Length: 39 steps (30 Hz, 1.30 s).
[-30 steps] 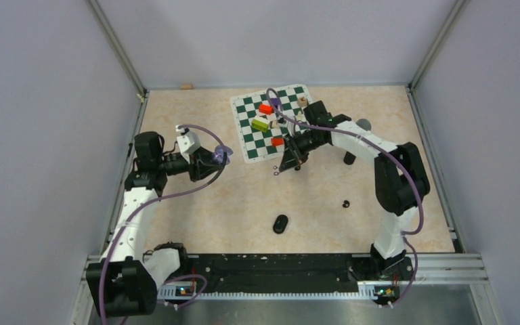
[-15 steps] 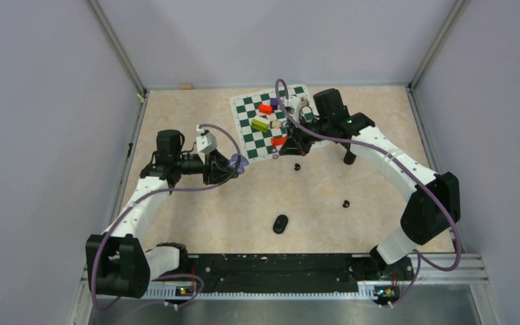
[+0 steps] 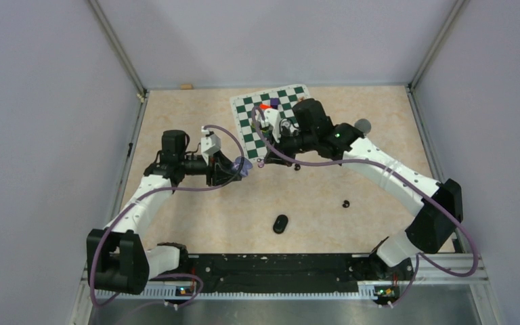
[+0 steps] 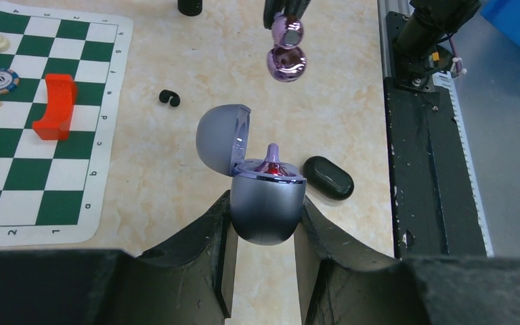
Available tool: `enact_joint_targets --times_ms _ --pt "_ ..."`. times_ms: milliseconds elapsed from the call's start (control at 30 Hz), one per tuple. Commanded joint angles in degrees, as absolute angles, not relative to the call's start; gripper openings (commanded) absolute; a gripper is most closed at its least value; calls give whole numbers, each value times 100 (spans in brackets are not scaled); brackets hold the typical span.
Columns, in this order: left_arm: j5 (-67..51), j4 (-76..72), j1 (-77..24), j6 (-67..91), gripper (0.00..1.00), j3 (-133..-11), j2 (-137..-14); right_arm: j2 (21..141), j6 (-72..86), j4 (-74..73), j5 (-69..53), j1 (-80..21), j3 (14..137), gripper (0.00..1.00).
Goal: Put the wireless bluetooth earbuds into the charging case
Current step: Place the earbud in the charging case.
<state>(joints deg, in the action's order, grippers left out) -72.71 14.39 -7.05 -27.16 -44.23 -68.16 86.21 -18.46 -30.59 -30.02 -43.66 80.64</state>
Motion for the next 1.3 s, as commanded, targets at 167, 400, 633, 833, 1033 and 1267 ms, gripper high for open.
enact_joint_targets --times_ms 167,400,633,833,1033,1267 --pt "-7589 1463 -791 -2847 0 -4533 -6946 8083 -2252 -2376 -2125 -5094 7780 0" --pt "-7749 1650 -787 -2949 0 -4599 -6991 8119 -2442 -2302 -1777 -5332 7584 0" --pt "-7764 1659 -791 -2967 0 -4594 -6990 8213 -2424 -2241 -1712 -5432 7528 0" --pt "-7782 1657 -791 -2970 0 -4586 -6986 8329 -2470 -2235 -1562 -5562 7532 0" --pt "-7771 1661 -791 -2974 0 -4575 -6978 8360 -2502 -2235 -1503 -5576 7491 0" --pt "-7795 1670 -791 -2974 0 -4572 -6957 8452 -2490 -2217 -1469 -5588 7488 0"
